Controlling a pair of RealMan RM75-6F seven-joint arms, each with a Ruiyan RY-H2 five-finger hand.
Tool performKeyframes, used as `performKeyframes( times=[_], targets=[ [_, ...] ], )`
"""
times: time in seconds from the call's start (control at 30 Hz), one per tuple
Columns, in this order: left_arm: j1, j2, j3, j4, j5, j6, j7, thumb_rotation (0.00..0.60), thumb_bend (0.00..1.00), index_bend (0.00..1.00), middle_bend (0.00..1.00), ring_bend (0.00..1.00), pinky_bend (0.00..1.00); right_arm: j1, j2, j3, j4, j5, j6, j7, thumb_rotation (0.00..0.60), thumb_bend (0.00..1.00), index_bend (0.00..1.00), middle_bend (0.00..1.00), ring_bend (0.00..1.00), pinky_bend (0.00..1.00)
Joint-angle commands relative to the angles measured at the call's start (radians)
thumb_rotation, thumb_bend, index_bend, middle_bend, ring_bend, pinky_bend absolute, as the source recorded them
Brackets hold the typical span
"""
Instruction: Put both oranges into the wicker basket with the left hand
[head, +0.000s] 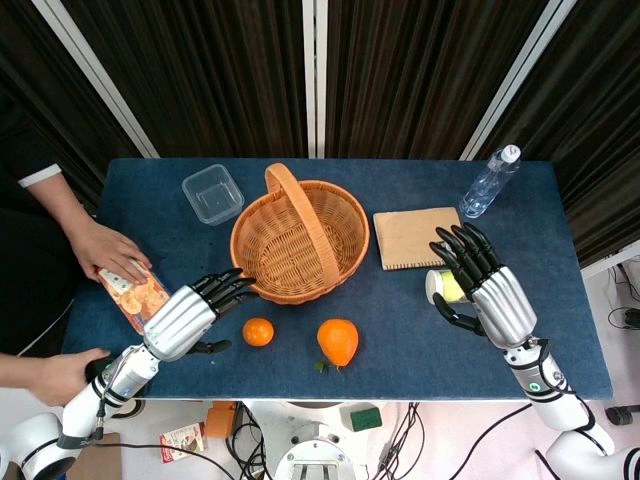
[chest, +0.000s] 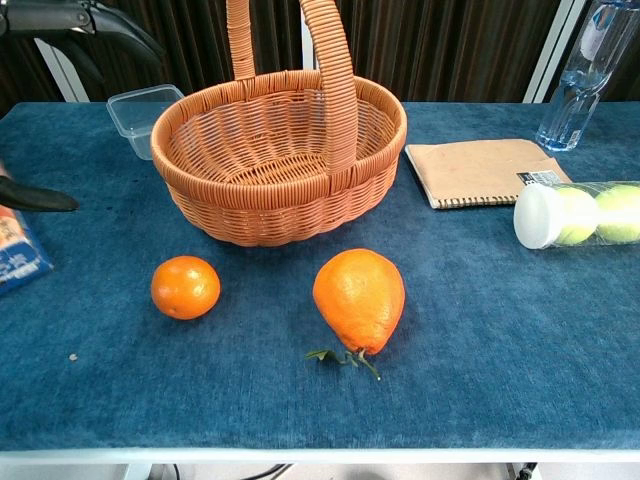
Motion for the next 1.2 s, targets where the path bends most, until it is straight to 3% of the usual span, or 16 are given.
performKeyframes(
  times=[0.03,0.47,0.73,0.97,1.2],
  targets=[
    [-0.005,-0.003,0.002,0.0,-0.009,-0.006,0.002,0.6,0.09,0.2,0.15,0.1,0.28,0.002,0.002,0.001,0.006,0.006,0.005,0.007,0.6,0.44,0.0,0.0,0.0,0.0],
    [-0.02,-0.009,0.015,0.007,-0.02,-0.007,0.006,0.6,0.09,0.2,0.15,0.1,0.28,0.002,0.002,-0.008,0.021,0.016,0.026,0.014,0.6,0.44,0.0,0.0,0.0,0.0],
    [-0.034,-0.042,0.061,0.023,0.01,-0.045,0.023,0.6,0.09,0.2,0.15,0.1,0.28,-0.018,0.019,-0.008,0.036,0.044,0.054,0.025,0.6,0.44,0.0,0.0,0.0,0.0],
    [-0.078,-0.138,0.079,0.056,0.027,-0.127,0.066,0.6,0.09,0.2,0.16,0.1,0.28,-0.061,0.05,-0.001,0.066,0.096,0.104,0.073,0.6,0.44,0.0,0.0,0.0,0.0],
    [-0.132,-0.273,0.041,0.11,-0.027,-0.213,0.117,0.6,0.09,0.12,0.13,0.08,0.26,-0.103,0.056,-0.007,0.122,0.143,0.132,0.141,0.6,0.44,0.0,0.0,0.0,0.0]
  ],
)
